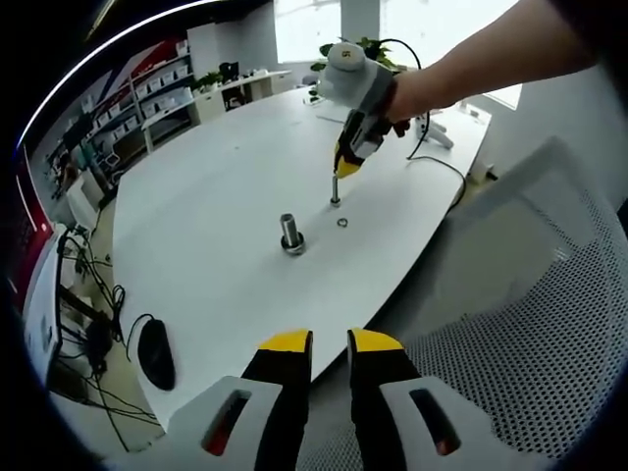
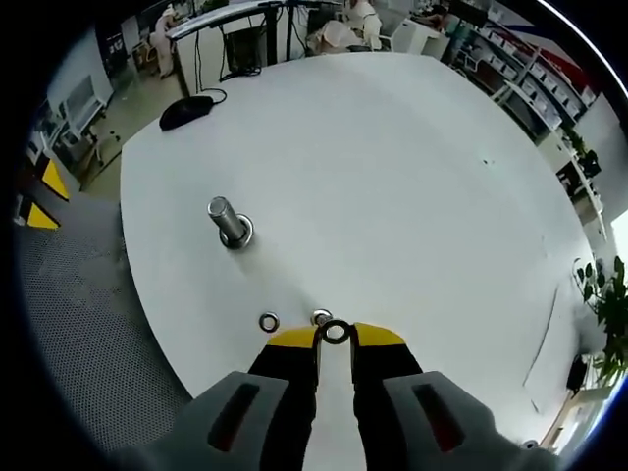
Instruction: Place the washer onto the threaded stud by aligning its center hole with the stud, sliding it down to the base, and recovering from edge contact or off-axis alignment until the washer reaches the visible bottom stop.
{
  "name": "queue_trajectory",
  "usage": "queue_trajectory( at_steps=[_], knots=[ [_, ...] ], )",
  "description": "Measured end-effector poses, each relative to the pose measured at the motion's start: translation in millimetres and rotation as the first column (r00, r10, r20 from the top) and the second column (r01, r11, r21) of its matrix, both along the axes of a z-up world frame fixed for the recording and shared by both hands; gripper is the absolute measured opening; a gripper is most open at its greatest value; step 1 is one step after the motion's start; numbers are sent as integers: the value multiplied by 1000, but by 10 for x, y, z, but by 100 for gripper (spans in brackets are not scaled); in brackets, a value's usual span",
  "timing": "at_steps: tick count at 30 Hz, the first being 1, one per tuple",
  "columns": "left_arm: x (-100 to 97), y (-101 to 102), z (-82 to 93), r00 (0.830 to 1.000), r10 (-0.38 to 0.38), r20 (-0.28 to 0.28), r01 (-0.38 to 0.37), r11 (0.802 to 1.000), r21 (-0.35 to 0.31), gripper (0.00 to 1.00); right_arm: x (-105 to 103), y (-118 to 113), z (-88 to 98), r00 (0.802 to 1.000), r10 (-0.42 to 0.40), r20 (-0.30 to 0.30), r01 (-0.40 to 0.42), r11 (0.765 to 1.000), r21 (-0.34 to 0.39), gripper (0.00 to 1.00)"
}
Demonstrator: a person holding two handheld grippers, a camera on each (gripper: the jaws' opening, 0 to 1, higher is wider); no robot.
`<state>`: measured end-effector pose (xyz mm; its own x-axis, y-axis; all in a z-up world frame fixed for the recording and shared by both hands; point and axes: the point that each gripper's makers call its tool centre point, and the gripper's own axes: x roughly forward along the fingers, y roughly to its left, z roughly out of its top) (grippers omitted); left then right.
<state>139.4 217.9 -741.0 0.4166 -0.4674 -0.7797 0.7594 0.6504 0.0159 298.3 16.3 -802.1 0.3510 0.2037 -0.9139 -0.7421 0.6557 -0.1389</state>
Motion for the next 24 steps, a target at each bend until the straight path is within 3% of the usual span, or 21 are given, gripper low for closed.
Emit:
queue_trajectory(
  at_steps=[18,24],
  knots=[
    [13,33,-16,1000,15,-5,-15,1000,9,12,32,87,-131,999,44,-31,-44,999,-17,14],
    [-1,39,-32,1000,12,-13,-11,1000,17,12,26,75,-282,998,42,-53,-43,999,-26,14]
  ],
)
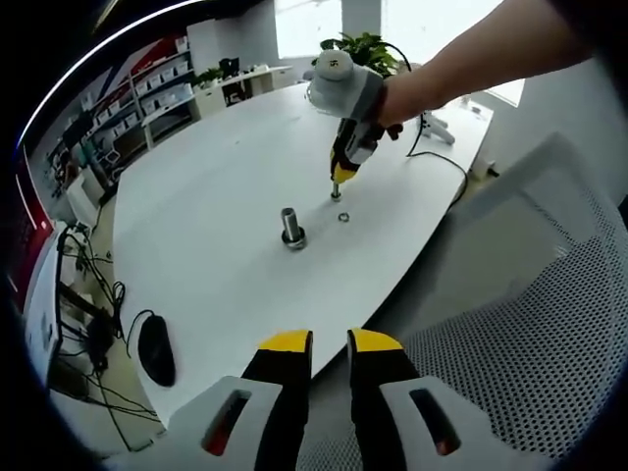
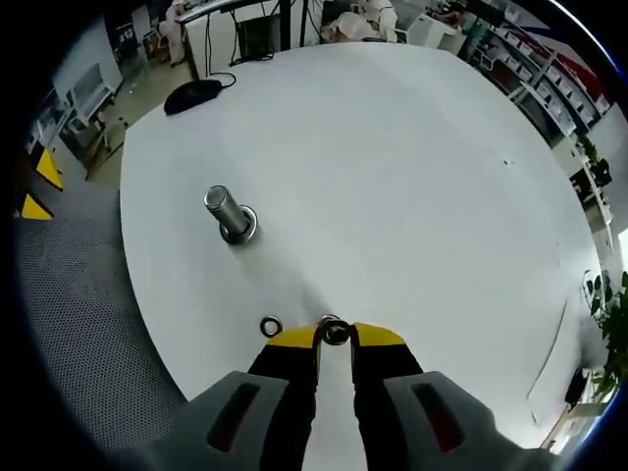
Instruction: Place the washer onto the threaded stud by aligning its center hole with the stud, sliding it down to the base, and recovering from edge contact or off-axis alignment until the washer reaches the visible bottom stop.
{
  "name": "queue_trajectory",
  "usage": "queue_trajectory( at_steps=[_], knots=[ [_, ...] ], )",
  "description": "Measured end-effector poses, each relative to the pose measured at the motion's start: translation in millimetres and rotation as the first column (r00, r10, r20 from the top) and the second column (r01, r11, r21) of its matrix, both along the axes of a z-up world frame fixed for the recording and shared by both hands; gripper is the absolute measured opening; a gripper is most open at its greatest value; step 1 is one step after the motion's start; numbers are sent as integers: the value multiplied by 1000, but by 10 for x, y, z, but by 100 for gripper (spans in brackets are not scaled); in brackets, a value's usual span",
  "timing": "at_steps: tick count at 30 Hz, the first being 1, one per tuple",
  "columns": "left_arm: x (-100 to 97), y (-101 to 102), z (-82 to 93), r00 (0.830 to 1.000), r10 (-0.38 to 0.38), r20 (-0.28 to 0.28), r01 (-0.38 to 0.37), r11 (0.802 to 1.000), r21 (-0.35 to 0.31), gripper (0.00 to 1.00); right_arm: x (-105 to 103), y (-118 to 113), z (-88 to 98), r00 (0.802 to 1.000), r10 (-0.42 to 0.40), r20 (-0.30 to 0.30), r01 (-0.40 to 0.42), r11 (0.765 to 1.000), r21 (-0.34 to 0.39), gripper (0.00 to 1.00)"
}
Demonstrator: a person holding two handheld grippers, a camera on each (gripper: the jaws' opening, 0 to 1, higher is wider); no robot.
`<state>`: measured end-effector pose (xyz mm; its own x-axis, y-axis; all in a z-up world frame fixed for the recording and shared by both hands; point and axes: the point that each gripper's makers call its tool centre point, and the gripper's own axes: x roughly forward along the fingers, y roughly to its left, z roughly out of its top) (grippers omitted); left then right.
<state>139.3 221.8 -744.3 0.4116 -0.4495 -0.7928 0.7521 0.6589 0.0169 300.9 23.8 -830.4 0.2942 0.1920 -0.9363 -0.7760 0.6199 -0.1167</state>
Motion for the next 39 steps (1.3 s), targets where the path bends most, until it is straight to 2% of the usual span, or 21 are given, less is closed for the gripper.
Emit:
queue_trajectory(
  at_steps=[6,11,19,23,27,33,39],
  knots=[
    [0,13,-18,1000,3,-6,-3,1000,6,12,-25,-15,-100,999,-24,-22,25,1000,4,15],
    [4,18,-19,1000,6,-7,-6,1000,5,12,6,-12,-126,999,-52,-13,53,998,23,20],
    [-1,23,-22,1000,6,-7,-6,1000,8,12,-22,-11,-85,999,-35,-7,35,999,15,23],
    [9,21,-10,1000,9,-1,-9,1000,5,12,-15,-83,-39,998,-58,-1,58,998,12,24],
    [18,24,1,1000,12,5,-12,1000,2,12,-134,-117,-43,999,-40,-4,40,999,-10,24],
    [29,35,7,1000,15,12,-15,1000,3,12,-302,-167,-111,999,-25,-40,24,999,-29,24],
    [22,22,10,1000,9,13,-9,1000,2,12,-530,16,-202,995,-19,-94,20,1000,8,24]
  ],
)
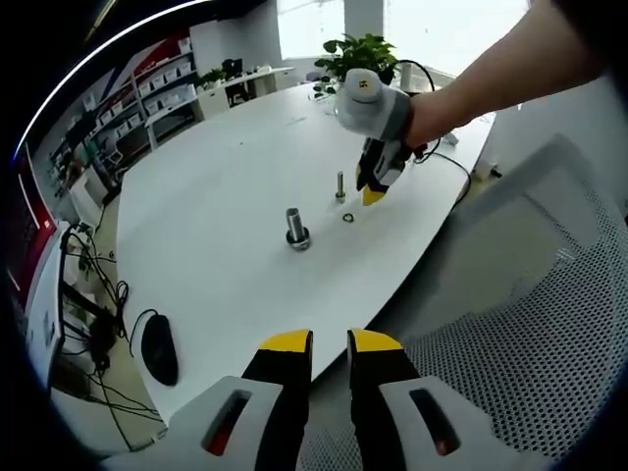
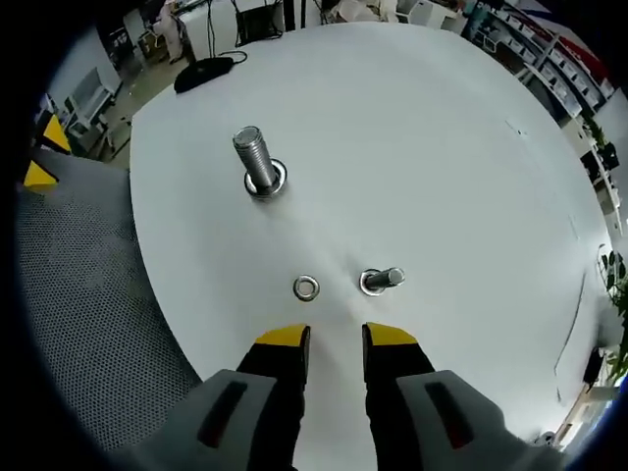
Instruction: Place the washer onto the threaded stud by aligning its center hole with the stud, sliding it down to the base, and recovering from edge contact or off-axis alignment until the washer reaches the visible bottom stop.
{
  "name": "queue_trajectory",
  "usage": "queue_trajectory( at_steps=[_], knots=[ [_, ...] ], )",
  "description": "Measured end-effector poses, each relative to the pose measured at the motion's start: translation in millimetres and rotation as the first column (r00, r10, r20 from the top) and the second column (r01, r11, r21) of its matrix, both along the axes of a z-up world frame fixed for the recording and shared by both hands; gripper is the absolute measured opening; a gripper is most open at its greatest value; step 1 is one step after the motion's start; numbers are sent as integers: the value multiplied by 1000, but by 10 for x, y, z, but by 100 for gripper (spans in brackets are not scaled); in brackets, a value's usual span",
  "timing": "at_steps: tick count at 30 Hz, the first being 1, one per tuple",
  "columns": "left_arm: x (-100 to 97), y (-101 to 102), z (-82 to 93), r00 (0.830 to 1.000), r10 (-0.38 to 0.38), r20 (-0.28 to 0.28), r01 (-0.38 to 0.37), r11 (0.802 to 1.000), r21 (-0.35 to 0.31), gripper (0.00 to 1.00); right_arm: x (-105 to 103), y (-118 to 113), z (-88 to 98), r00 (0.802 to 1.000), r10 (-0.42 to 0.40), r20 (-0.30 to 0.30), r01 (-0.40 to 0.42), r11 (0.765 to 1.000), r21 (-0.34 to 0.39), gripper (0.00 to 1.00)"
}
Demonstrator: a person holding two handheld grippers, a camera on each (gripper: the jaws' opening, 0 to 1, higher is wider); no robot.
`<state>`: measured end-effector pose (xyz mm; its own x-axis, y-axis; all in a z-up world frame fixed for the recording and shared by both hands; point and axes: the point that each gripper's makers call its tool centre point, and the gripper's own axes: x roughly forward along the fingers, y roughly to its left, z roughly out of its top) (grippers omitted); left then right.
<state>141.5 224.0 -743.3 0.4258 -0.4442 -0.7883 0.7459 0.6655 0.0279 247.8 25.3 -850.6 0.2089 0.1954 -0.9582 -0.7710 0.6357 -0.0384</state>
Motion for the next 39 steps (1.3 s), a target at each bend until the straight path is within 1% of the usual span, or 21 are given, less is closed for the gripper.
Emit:
queue_trajectory(
  at_steps=[3,7,10,11,12,14,18,24,27,30,34,35,36,39],
  knots=[
    [10,8,8,1000,7,4,-7,1000,-2,12,-43,134,-43,1000,0,-11,0,1000,19,24],
    [14,18,7,1000,10,7,-10,1000,2,12,-26,224,-95,1000,25,-18,-25,1000,5,24],
    [16,24,1,1000,14,5,-14,1000,3,12,33,232,-103,1000,7,-19,-7,1000,5,24],
    [20,25,-1,1000,15,5,-15,1000,2,12,65,245,-100,999,-36,-25,37,999,22,24],
    [20,25,0,1000,16,4,-16,1000,1,12,99,243,-97,999,-48,-20,49,999,23,24],
    [18,25,-1,1000,17,1,-17,1000,1,12,118,231,-113,999,-48,-17,48,999,14,24],
    [20,27,-8,1000,19,-1,-19,1000,2,12,73,221,-190,999,-20,-40,20,1000,-5,24],
    [16,30,-18,1000,18,-7,-18,1000,5,12,93,234,-182,999,-27,-30,27,1000,11,22],
    [14,31,-22,1000,19,-9,-19,1000,7,12,102,236,-189,1000,-1,-30,1,1000,7,22],
    [12,35,-28,1000,19,-11,-19,1000,10,12,88,246,-199,997,73,-31,-73,997,-3,20],
    [5,34,-35,1000,16,-14,-15,1000,13,12,110,236,-197,996,71,-47,-72,997,-8,18],
    [3,34,-36,1000,15,-14,-15,1000,14,12,118,228,-202,995,81,-53,-82,997,-17,17],
    [4,36,-37,1000,16,-14,-15,1000,15,12,121,218,-203,992,114,-58,-116,993,-31,16],
    [8,44,-37,1000,22,-16,-22,1000,14,12,119,232,-203,989,120,-82,-123,992,-42,16]
  ],
)
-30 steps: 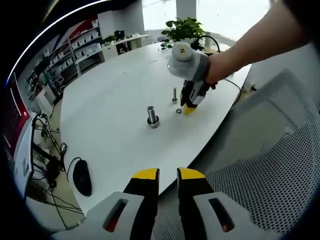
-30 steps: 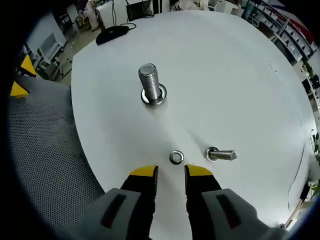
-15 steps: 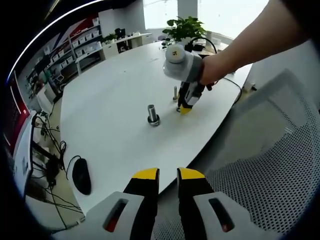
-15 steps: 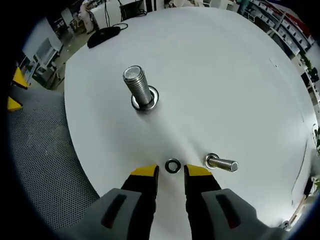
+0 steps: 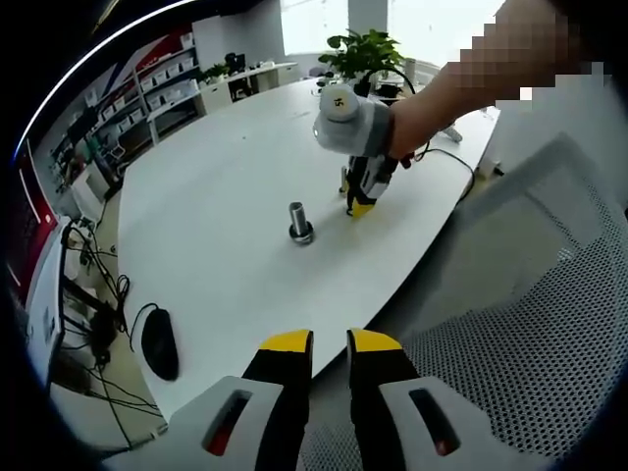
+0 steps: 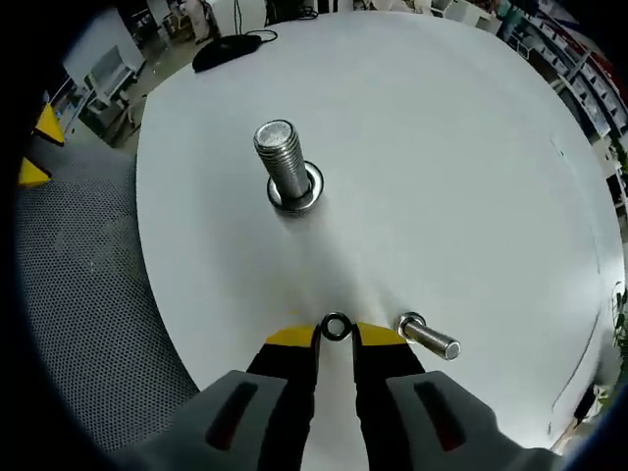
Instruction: Place the washer onto the threaded stud by aligning its center hole with the stud, sliding it down to the base, and recovering from edge contact or off-axis alignment until the washer reaches the visible bottom stop.
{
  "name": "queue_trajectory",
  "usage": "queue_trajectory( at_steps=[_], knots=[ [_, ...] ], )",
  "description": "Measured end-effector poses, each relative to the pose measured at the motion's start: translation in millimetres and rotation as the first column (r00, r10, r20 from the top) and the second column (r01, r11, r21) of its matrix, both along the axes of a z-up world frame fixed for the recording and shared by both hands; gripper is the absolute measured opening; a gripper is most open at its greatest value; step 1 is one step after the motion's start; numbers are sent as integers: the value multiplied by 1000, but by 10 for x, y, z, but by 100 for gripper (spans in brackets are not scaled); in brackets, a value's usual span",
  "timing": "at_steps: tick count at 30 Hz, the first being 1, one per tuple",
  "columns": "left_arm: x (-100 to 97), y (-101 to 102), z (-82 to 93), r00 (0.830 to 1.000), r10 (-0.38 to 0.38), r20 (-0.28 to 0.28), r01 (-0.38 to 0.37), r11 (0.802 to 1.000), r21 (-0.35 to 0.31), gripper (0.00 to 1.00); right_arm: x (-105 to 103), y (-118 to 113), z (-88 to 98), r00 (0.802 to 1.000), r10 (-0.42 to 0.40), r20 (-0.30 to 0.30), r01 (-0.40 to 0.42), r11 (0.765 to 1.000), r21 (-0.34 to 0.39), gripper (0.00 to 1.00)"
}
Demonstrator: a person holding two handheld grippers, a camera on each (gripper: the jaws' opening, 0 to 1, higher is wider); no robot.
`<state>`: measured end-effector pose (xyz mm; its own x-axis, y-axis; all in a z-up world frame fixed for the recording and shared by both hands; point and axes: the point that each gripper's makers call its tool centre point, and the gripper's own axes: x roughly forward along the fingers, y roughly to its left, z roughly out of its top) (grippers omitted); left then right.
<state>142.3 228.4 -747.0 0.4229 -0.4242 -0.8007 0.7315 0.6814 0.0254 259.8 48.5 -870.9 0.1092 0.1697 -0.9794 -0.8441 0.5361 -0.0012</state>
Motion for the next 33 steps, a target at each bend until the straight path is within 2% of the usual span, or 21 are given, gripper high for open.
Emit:
queue_trajectory(
  at_steps=[5,9,13,17,21,23,26,28,29,31,33],
  knots=[
    [5,10,-1,1000,5,0,-5,1000,2,11,-15,1,-4,998,61,-32,-63,996,-70,16],
    [10,13,-2,1000,7,1,-7,1000,3,11,-21,14,-12,994,95,-61,-103,983,-150,16],
    [14,20,-5,1000,12,0,-12,1000,4,11,-23,34,-19,993,86,-78,-101,972,-210,15],
    [17,23,-5,1000,15,0,-15,1000,3,11,-28,25,-15,994,77,-75,-92,968,-232,15],
    [16,18,-1,1000,13,1,-13,1000,2,11,-36,11,2,998,45,-39,-52,978,-200,15],
    [13,18,-6,1000,10,0,-10,1000,4,11,-28,13,-5,998,65,-9,-66,981,-181,15],
    [14,18,-5,1000,11,1,-11,1000,3,11,-26,14,8,996,49,75,-41,993,-108,15],
    [24,20,7,1000,16,5,-16,1000,-2,11,-21,14,11,995,19,98,-13,998,-56,14],
    [26,20,13,1000,17,7,-17,1000,-4,11,-32,1,14,995,3,100,1,999,-43,14],
    [24,18,13,1000,16,7,-16,1000,-4,11,-87,-15,23,997,33,76,-32,999,-26,14],
    [16,13,7,1000,11,4,-11,1000,-2,11,-117,-53,11,998,-26,52,27,999,-17,14]
  ],
)
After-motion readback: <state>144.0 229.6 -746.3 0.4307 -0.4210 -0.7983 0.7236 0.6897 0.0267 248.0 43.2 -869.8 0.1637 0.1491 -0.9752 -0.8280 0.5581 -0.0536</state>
